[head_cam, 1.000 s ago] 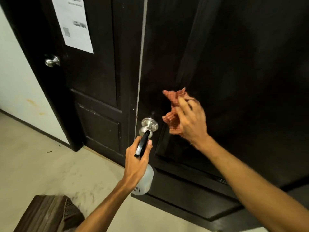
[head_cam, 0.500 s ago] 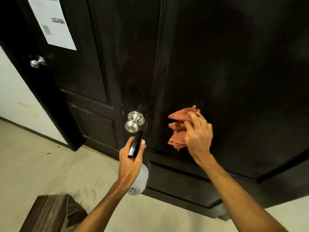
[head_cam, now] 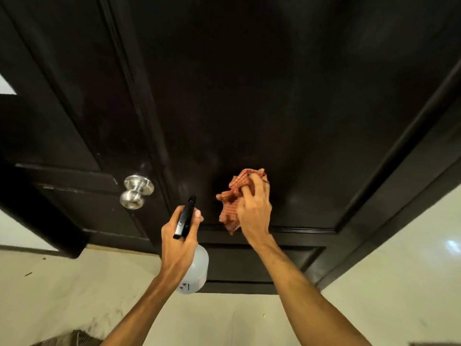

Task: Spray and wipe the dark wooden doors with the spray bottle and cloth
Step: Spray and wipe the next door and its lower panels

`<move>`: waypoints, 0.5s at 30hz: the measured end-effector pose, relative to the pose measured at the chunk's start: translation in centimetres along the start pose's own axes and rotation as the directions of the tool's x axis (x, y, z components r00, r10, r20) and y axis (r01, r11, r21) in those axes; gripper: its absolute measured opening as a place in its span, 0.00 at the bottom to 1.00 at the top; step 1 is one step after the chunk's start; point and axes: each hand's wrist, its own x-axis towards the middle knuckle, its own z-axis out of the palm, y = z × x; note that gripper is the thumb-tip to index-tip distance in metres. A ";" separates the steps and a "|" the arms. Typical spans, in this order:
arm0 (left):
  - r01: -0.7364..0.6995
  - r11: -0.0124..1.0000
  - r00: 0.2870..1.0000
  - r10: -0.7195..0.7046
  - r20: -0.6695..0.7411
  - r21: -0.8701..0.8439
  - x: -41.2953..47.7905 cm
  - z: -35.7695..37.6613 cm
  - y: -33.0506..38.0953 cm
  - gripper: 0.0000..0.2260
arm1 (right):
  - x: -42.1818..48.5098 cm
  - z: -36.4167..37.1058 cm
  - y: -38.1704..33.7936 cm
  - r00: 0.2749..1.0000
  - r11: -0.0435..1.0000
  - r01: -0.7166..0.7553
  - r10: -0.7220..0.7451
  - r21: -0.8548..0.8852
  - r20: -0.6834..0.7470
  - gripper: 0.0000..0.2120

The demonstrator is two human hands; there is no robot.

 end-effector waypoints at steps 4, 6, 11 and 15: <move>-0.003 1.000 0.999 0.003 0.044 -0.002 -0.3 2.7 0.3 0.06 | -1.0 -1.5 4.2 0.897 0.927 -0.366 0.374 0.076 -0.237 0.18; -0.014 1.000 0.998 0.013 0.054 0.007 -0.5 3.9 0.5 0.04 | -2.4 0.2 4.1 0.931 0.932 -0.359 0.361 0.048 -0.047 0.19; -0.043 0.999 0.992 0.041 0.119 0.019 -1.2 7.8 1.3 0.03 | -4.1 -0.8 6.8 0.961 0.975 -0.201 0.177 0.094 0.210 0.21; -0.045 0.999 0.984 0.045 0.173 -0.004 -1.6 11.1 2.0 0.03 | -1.8 -5.9 12.3 0.790 0.841 -0.453 0.532 0.295 -0.305 0.18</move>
